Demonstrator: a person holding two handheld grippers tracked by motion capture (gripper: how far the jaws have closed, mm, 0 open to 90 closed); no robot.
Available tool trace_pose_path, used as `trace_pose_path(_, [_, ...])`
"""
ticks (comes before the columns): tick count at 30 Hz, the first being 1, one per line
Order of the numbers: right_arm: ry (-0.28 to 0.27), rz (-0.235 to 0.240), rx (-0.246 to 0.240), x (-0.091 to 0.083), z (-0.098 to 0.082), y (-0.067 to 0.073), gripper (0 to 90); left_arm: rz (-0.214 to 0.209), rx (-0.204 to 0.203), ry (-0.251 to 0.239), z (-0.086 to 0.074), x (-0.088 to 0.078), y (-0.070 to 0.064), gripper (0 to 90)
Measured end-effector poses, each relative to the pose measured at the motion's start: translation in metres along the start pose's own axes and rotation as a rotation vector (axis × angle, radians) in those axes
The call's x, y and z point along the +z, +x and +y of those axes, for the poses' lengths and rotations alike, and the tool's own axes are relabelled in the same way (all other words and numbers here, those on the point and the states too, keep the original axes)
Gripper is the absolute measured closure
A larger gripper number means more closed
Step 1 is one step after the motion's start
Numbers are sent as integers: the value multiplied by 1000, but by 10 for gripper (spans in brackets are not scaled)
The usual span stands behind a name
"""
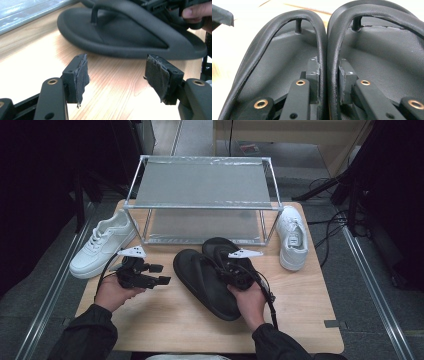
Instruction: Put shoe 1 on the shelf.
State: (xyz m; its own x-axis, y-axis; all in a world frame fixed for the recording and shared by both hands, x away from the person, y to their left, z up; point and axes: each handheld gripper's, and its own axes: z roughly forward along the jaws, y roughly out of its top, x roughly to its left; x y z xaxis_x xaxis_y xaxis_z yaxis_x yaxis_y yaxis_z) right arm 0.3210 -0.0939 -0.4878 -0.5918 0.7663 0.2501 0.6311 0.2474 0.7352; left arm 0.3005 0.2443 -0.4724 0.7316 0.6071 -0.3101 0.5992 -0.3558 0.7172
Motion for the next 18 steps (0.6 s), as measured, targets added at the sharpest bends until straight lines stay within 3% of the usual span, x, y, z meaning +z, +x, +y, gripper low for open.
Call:
trace_pose_path(11, [2,4,-12,9,24,-8,755,14,-21,-2,-13,-9,-4,352])
trace_pose_path(18, [2,-25,-15,29,48,-18,756,11,-19,-5,-13,-8,-5,352])
